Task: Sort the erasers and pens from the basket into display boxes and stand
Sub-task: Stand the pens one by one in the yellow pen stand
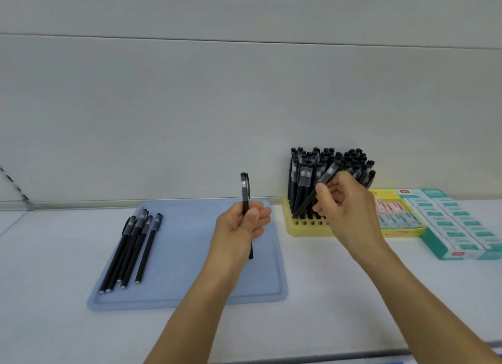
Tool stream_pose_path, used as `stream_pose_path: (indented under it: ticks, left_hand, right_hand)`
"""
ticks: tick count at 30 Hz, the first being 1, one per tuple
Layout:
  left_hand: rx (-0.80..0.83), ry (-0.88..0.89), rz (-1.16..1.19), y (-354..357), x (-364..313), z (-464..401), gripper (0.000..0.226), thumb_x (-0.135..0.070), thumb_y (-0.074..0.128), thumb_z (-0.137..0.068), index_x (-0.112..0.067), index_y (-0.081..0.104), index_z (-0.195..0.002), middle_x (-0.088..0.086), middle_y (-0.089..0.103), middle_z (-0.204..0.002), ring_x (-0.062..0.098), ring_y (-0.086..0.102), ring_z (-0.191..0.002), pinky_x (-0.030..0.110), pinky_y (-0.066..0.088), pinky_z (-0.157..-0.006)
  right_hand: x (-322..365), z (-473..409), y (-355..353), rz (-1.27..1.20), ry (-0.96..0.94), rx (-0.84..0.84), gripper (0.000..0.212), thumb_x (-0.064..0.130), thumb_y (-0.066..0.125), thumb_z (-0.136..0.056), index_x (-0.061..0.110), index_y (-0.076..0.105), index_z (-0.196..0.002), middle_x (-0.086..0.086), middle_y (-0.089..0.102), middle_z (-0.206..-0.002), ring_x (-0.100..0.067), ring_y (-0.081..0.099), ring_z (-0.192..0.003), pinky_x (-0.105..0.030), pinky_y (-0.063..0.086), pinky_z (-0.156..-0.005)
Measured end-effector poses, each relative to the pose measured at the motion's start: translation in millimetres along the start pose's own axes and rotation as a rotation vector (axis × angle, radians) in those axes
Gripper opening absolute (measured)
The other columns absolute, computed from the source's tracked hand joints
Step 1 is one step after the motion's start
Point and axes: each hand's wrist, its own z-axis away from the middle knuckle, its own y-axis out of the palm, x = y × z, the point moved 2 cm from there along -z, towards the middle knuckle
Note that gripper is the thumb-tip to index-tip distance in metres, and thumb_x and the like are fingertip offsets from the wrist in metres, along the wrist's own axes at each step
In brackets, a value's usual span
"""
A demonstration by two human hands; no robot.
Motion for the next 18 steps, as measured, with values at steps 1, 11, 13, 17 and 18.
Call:
stream_pose_path:
  ticks: [1, 11, 13, 17, 18]
  left_hand:
    - [-0.002, -0.007, 0.011, -1, 0, 1, 0.018, -0.013, 0.046, -0.102, -0.012, 0.064, -0.105, 0.004, 0.074, -0.102, 0.014, 0.071, -0.096, 0.026, 0.055, -0.088]
    - [0.014, -0.027, 0.03, -1, -1, 7, 0.019, -0.014, 0.047, -0.102, -0.01, 0.064, -0.108, 0.005, 0.074, -0.102, 0.013, 0.071, -0.095, 0.025, 0.056, -0.086]
    - [0.014, -0.031, 0.033, 0, -2, 7, 0.019, -0.014, 0.046, -0.102, -0.01, 0.064, -0.108, 0.004, 0.074, -0.102, 0.013, 0.071, -0.094, 0.026, 0.056, -0.086]
    - [0.034, -0.034, 0.025, 5, -3, 9, 0.019, -0.015, 0.046, -0.102, -0.011, 0.064, -0.108, 0.004, 0.074, -0.102, 0.013, 0.071, -0.095, 0.027, 0.056, -0.087]
    - [0.041, -0.032, 0.023, 6, -3, 9, 0.019, -0.016, 0.046, -0.102, -0.012, 0.064, -0.109, 0.003, 0.074, -0.102, 0.014, 0.071, -0.096, 0.028, 0.056, -0.088]
  right_hand:
    - [-2, 0, 2, 0.027, -0.007, 0.022, 0.017, 0.021, 0.057, -0.093, 0.013, 0.053, -0.079, 0.0, 0.065, -0.067, -0.012, 0.066, -0.063, -0.042, 0.055, -0.065]
    - [-3, -6, 10, 0.157, -0.079, 0.106, 0.02, 0.023, 0.056, -0.093, 0.015, 0.051, -0.076, 0.003, 0.062, -0.063, -0.019, 0.065, -0.06, -0.043, 0.054, -0.06]
    - [-4, -9, 11, 0.205, -0.069, 0.133, 0.019, 0.023, 0.056, -0.093, 0.014, 0.053, -0.076, 0.004, 0.063, -0.065, -0.018, 0.065, -0.062, -0.041, 0.054, -0.061]
    - [-9, -9, 20, 0.292, -0.02, 0.226, 0.017, 0.025, 0.056, -0.093, 0.015, 0.056, -0.079, 0.004, 0.062, -0.069, -0.018, 0.063, -0.065, -0.04, 0.054, -0.064]
    - [-10, -8, 21, 0.313, 0.002, 0.24, 0.017, 0.028, 0.057, -0.093, 0.017, 0.057, -0.081, 0.006, 0.062, -0.07, -0.019, 0.062, -0.067, -0.039, 0.054, -0.065]
